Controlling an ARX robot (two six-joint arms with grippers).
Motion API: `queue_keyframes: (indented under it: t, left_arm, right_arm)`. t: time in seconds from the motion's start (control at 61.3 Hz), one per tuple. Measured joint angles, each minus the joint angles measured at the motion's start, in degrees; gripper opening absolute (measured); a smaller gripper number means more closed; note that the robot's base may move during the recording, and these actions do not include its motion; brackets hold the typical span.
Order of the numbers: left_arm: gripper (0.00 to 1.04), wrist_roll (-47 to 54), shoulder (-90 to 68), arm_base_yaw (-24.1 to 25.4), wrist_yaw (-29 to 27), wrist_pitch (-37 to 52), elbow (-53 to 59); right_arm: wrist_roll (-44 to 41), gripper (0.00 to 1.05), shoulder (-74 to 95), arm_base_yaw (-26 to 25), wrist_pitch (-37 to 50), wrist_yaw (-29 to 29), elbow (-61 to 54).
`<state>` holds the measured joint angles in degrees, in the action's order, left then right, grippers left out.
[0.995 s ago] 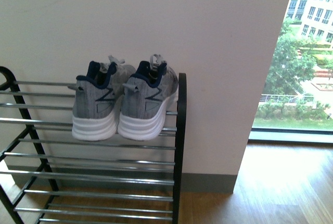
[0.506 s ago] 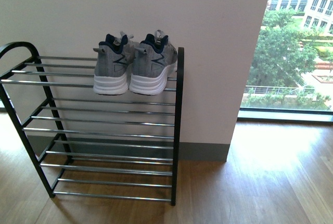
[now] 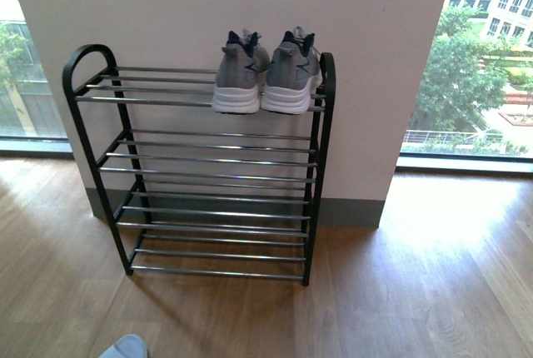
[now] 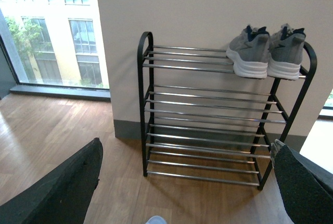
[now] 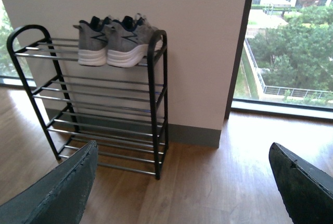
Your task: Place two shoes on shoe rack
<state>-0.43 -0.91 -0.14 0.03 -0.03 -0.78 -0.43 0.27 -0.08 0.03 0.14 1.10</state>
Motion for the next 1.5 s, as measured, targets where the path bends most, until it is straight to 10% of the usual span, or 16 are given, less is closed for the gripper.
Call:
queue_keyframes:
  t: [1.501]
  left_arm:
    - [0.95, 0.00, 0.00, 0.00, -0.04, 0.02, 0.00]
  right_arm:
    - [0.02, 0.95, 0.00, -0.02, -0.04, -0.17, 0.00]
